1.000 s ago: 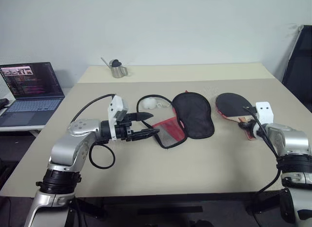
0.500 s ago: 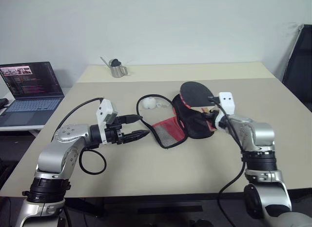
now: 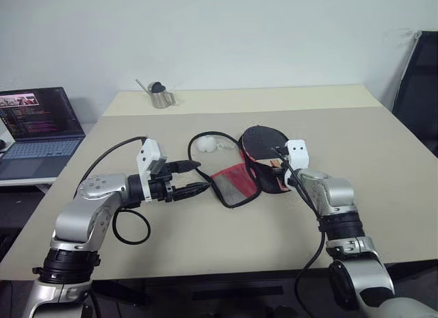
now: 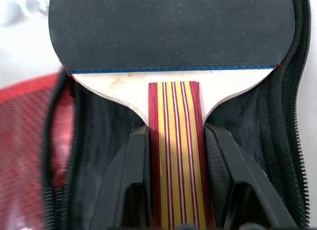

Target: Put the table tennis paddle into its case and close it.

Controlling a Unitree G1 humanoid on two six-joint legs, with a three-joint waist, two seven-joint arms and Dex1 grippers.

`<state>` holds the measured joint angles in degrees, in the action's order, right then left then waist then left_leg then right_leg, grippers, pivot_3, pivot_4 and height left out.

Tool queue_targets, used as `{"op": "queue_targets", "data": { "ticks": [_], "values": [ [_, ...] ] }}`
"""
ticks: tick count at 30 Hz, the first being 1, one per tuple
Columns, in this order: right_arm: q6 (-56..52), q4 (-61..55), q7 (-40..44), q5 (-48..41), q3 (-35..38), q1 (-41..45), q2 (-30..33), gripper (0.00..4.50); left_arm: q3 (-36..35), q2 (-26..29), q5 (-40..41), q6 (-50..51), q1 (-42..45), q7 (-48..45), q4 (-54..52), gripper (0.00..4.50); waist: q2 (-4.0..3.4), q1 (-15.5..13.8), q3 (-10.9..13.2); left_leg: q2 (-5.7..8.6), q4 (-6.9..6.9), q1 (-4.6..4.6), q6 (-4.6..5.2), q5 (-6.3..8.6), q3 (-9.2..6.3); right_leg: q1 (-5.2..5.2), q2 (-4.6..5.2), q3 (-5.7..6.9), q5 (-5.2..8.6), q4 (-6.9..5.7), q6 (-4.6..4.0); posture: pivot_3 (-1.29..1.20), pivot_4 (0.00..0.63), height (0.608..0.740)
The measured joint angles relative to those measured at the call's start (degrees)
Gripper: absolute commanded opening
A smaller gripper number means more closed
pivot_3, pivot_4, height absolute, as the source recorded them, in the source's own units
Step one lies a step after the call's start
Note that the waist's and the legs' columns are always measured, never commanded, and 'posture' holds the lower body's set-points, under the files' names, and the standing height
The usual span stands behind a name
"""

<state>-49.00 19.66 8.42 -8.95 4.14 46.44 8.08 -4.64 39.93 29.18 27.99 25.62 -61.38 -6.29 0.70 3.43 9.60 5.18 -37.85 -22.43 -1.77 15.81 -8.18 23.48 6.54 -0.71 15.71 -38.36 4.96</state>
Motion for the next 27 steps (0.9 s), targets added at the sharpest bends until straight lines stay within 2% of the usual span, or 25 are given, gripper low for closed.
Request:
{"op": "queue_targets", "data": {
  "ticks": [13, 23, 27],
  "values": [
    [5.8, 8.6, -2.4, 1.5, -0.8, 3.4, -1.4, 1.1, 0.3, -0.7, -0.1, -0.1, 0.4, 0.0, 0.0, 3.62, 0.0, 0.0, 0.0, -0.1, -0.09, 0.06, 0.01, 0.0, 0.34, 0.25, -0.1, -0.32, 0.0, -0.46, -0.01, 0.0, 0.15, 0.74],
    [5.7, 8.1, -4.7, 1.1, 0.3, 3.7, -3.0, 4.48, 0.3, -1.0, -0.1, -0.1, 0.5, 0.1, 0.0, 3.62, 0.0, 0.2, 0.0, -0.19, -0.09, 0.06, 0.0, 0.0, 0.4, 0.3, -0.17, -0.37, 0.0, -0.51, -0.03, 0.0, 0.15, 0.74],
    [4.6, 4.0, -4.2, 0.9, 0.0, 3.5, -3.8, 4.48, 0.3, -1.2, -0.3, -0.5, 0.5, 0.8, 0.1, 3.62, 0.0, 0.2, 0.0, -0.26, -0.08, 0.04, 0.0, 0.0, 0.44, 0.37, -0.22, -0.41, -0.01, -0.52, -0.03, 0.0, 0.15, 0.74]
  ]
}}
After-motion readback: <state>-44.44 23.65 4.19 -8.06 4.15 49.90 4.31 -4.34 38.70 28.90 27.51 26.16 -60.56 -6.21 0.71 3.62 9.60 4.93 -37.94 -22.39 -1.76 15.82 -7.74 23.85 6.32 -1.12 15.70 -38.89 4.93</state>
